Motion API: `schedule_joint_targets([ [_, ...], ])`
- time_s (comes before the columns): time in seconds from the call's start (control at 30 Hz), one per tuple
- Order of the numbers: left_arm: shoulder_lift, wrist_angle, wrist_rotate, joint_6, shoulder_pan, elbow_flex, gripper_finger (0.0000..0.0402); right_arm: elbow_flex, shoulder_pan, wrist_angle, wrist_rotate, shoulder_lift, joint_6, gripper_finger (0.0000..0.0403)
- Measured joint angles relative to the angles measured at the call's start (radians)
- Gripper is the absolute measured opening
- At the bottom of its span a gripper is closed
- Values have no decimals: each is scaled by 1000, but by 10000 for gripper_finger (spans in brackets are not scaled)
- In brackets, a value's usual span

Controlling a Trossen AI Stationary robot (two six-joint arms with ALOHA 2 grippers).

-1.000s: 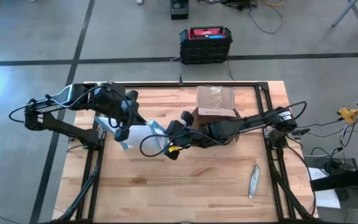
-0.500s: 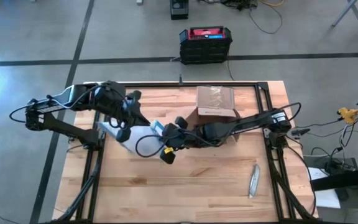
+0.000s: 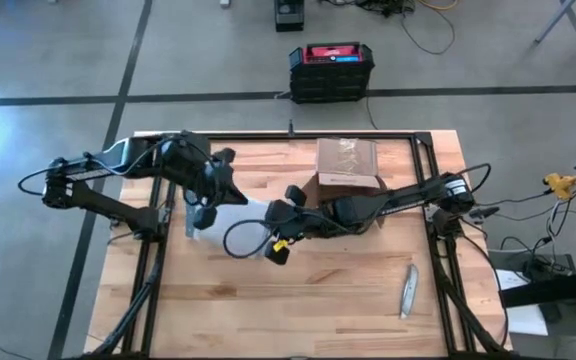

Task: Pack items into zip bag
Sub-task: Close the blue transparent zip bag

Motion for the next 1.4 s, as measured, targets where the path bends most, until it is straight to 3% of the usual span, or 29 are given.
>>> schedule_joint_targets([
  [0.33, 137, 12, -3, 98, -6, -5, 0, 1, -22, -70, 8, -2, 32, 0],
  [0.63, 167, 20, -5, 148, -6, -4, 7, 1, -14, -82, 4, -2, 15, 0],
  [0.83, 173, 80, -82, 218, -6, -4, 56, 1, 6, -85, 6, -2, -35, 0],
  [1.2, 264, 95, -46, 269, -8, -3, 180, 1, 7, -126, 1, 1, 1, 0],
  [1.4, 288, 69, -77, 286, -7, -3, 221, 1, 8, -158, 0, 1, 27, 0],
])
